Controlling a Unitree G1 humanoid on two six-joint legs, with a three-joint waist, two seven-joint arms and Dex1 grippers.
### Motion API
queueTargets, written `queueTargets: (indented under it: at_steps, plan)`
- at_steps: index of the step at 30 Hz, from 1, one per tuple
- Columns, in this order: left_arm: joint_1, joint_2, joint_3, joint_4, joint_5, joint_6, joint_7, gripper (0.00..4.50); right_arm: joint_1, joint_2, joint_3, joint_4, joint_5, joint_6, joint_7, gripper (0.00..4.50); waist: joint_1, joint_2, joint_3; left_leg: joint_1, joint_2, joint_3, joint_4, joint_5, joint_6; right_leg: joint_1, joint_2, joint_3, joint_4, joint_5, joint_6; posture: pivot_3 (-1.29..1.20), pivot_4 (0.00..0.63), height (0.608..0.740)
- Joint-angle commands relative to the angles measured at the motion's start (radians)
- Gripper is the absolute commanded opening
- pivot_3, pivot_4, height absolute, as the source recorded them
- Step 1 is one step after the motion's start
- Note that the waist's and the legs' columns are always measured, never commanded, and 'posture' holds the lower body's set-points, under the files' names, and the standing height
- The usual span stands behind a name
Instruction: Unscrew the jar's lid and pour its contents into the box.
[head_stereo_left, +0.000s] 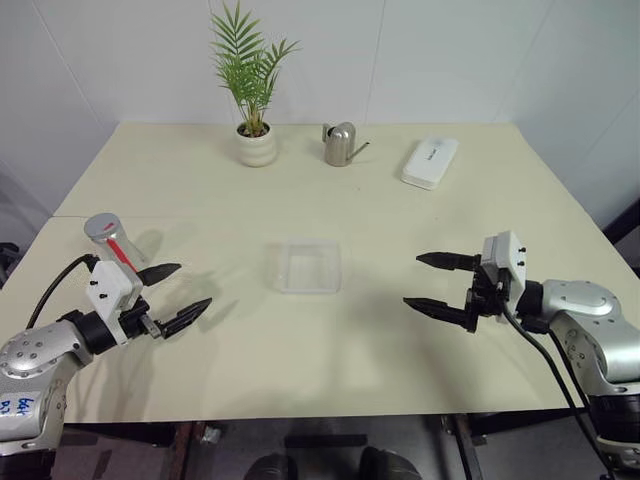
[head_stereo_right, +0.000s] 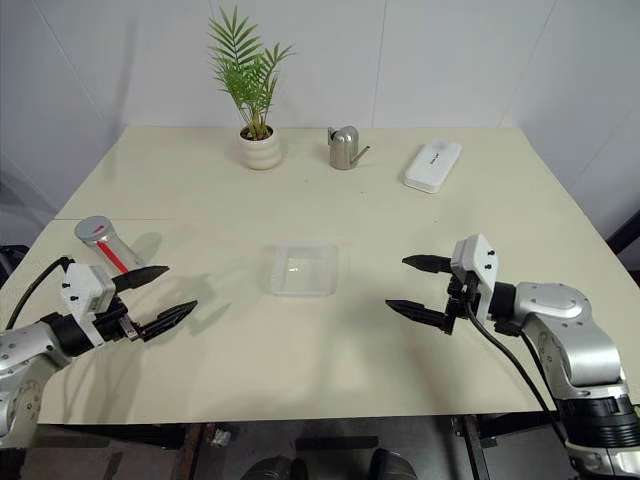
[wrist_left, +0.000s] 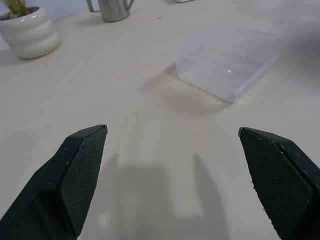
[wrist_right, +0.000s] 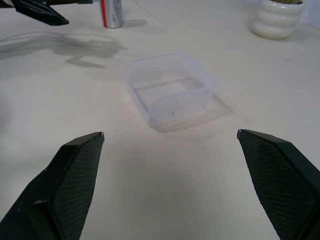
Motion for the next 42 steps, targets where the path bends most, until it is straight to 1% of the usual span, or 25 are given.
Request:
queueTargets:
  at_steps: [1, 5, 8, 10, 13, 15, 18, 21, 23, 25, 28, 31, 34, 42]
  plan:
    - [0.014, -0.007, 0.036, -0.057, -0.007, -0.017, 0.025, 4.49, -0.028, 0.014, 0.006, 0.015, -0.007, -0.021, 0.001, 4.50, 0.000, 0.000, 0.000, 0.000, 0.000, 0.000, 0.000, 0.000, 0.000, 0.000, 0.000, 0.000, 0.000, 0.000, 0.000, 0.00, 0.150, 0.740]
    - [0.067, -0.056, 0.068, -0.113, -0.002, -0.015, 0.100, 4.49, -0.064, 0.042, 0.035, 0.067, -0.028, -0.045, 0.010, 4.50, -0.002, 0.000, 0.000, 0.001, 0.000, 0.001, 0.000, 0.000, 0.000, 0.000, 0.000, 0.001, 0.000, 0.000, 0.000, 0.00, 0.150, 0.740]
    - [0.124, -0.144, 0.117, -0.158, 0.056, -0.024, 0.260, 4.49, -0.133, 0.079, 0.068, 0.085, -0.033, -0.050, 0.015, 4.50, -0.007, 0.000, 0.000, 0.001, 0.001, 0.002, 0.000, -0.001, 0.000, 0.000, 0.000, 0.003, 0.001, 0.000, 0.000, 0.00, 0.150, 0.740]
    - [0.135, -0.192, 0.132, -0.191, 0.147, -0.040, 0.391, 4.49, -0.180, 0.108, 0.081, 0.087, -0.019, -0.032, 0.014, 4.50, -0.005, 0.000, 0.000, 0.003, 0.002, 0.005, 0.000, -0.002, 0.000, 0.000, 0.001, 0.005, 0.001, 0.000, 0.000, 0.00, 0.150, 0.740]
    - [0.105, -0.302, 0.138, -0.246, 0.193, 0.034, 0.596, 4.49, -0.261, 0.158, 0.125, 0.086, -0.023, -0.009, 0.015, 4.50, -0.001, 0.000, 0.000, 0.004, 0.002, 0.006, 0.000, -0.002, 0.000, 0.000, 0.001, 0.007, 0.002, 0.000, 0.000, 0.00, 0.150, 0.740]
    - [0.079, -0.374, 0.112, -0.230, 0.247, 0.048, 0.706, 4.49, -0.320, 0.196, 0.163, 0.096, -0.042, 0.006, 0.000, 4.50, 0.003, 0.000, 0.000, 0.005, 0.002, 0.006, 0.000, -0.002, 0.001, 0.000, 0.001, 0.008, 0.003, 0.000, 0.000, 0.00, 0.150, 0.740]
    - [0.004, -0.473, 0.107, -0.180, 0.302, 0.060, 0.871, 4.49, -0.382, 0.246, 0.203, 0.099, -0.062, 0.024, -0.026, 4.50, 0.009, -0.001, -0.001, 0.006, 0.001, 0.008, 0.000, -0.003, 0.001, 0.000, 0.000, 0.010, 0.003, 0.001, 0.001, 0.00, 0.150, 0.740]
    - [-0.073, -0.513, 0.090, -0.117, 0.378, 0.026, 0.987, 4.49, -0.418, 0.293, 0.237, 0.101, -0.081, 0.026, -0.045, 4.50, 0.013, -0.003, -0.002, 0.006, 0.001, 0.008, 0.000, -0.003, 0.001, -0.001, 0.001, 0.010, 0.003, 0.001, 0.001, 0.00, 0.150, 0.740]
    - [-0.127, -0.528, 0.061, -0.063, 0.409, 0.015, 1.029, 4.49, -0.437, 0.323, 0.248, 0.113, -0.092, 0.019, -0.059, 4.50, 0.016, -0.003, -0.002, 0.006, 0.001, 0.009, 0.000, -0.004, 0.001, -0.002, 0.001, 0.010, 0.003, 0.001, 0.001, 0.00, 0.150, 0.740]
    - [-0.167, -0.546, 0.057, -0.021, 0.409, 0.009, 1.062, 4.49, -0.448, 0.345, 0.256, 0.117, -0.105, 0.008, -0.067, 4.50, 0.019, -0.003, -0.002, 0.005, 0.001, 0.011, 0.000, -0.004, 0.002, -0.003, 0.001, 0.011, 0.003, 0.001, 0.001, 0.00, 0.150, 0.740]
    - [-0.236, -0.545, 0.024, 0.071, 0.447, -0.034, 1.103, 4.49, -0.459, 0.378, 0.246, 0.128, -0.107, 0.005, -0.093, 4.50, 0.020, -0.004, -0.002, 0.004, 0.001, 0.011, 0.001, -0.005, 0.002, -0.004, 0.001, 0.011, 0.003, 0.001, 0.001, 0.00, 0.150, 0.740]
    - [-0.282, -0.546, 0.022, 0.124, 0.465, -0.061, 1.155, 4.49, -0.454, 0.404, 0.238, 0.129, -0.108, 0.006, -0.124, 4.50, 0.019, -0.005, -0.003, 0.002, 0.001, 0.012, 0.001, -0.005, 0.002, -0.007, 0.001, 0.011, 0.003, 0.001, 0.001, 0.00, 0.150, 0.740]
    - [-0.318, -0.531, 0.031, 0.178, 0.482, -0.083, 1.201, 4.49, -0.439, 0.420, 0.234, 0.120, -0.105, 0.010, -0.149, 4.50, 0.016, -0.005, -0.003, -0.003, 0.001, 0.013, 0.002, -0.005, 0.003, -0.012, 0.001, 0.011, 0.004, 0.001, 0.001, 0.00, 0.150, 0.740]
    - [-0.415, -0.475, 0.038, 0.335, 0.459, -0.134, 1.221, 4.49, -0.384, 0.408, 0.227, 0.070, -0.101, 0.031, -0.185, 4.50, 0.006, -0.005, -0.003, -0.003, 0.001, 0.013, 0.002, -0.005, 0.003, -0.011, 0.002, 0.011, 0.004, 0.001, 0.001, 0.00, 0.150, 0.740]
